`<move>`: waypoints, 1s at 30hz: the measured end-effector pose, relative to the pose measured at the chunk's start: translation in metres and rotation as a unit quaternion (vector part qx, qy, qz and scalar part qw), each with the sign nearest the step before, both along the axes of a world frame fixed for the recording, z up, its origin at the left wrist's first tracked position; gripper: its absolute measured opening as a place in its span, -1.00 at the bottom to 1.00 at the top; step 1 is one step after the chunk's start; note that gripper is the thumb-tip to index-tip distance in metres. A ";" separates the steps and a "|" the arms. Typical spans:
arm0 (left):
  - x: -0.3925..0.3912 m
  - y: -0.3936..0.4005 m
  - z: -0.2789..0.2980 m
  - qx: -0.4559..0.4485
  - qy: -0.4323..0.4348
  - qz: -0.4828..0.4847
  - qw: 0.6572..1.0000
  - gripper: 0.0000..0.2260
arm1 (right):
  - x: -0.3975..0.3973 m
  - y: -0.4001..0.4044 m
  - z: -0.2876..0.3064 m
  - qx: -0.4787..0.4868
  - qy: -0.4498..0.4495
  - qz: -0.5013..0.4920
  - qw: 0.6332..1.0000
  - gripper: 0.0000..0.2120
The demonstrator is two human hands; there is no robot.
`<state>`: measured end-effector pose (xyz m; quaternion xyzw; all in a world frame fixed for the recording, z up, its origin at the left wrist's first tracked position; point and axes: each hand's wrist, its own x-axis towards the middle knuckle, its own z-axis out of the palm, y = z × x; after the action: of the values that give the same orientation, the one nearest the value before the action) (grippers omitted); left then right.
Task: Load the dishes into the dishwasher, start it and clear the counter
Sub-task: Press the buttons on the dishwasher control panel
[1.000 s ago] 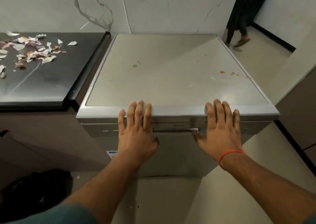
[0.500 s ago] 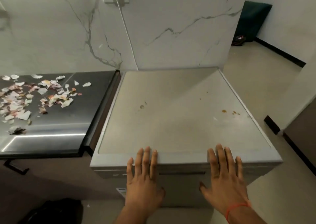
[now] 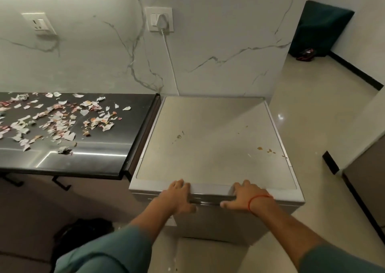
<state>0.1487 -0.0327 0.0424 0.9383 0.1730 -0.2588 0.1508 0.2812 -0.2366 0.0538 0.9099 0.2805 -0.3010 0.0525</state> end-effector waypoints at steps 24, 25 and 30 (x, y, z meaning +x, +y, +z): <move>0.208 0.295 0.194 0.144 -0.171 0.035 0.974 -0.12 | 0.144 0.244 0.172 0.269 -0.158 -0.038 0.949 -0.37; 0.219 0.305 0.199 0.154 -0.180 0.037 0.971 -0.12 | 0.147 0.249 0.172 0.274 -0.160 -0.039 0.947 -0.37; 0.274 0.342 0.218 0.216 -0.239 0.062 0.945 -0.13 | 0.172 0.272 0.168 0.301 -0.158 -0.035 0.940 -0.37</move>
<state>0.4226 0.3097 0.2604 0.9700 0.2416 0.0268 -0.0026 0.4530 0.0349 0.2220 0.9283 0.3143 -0.0563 -0.1907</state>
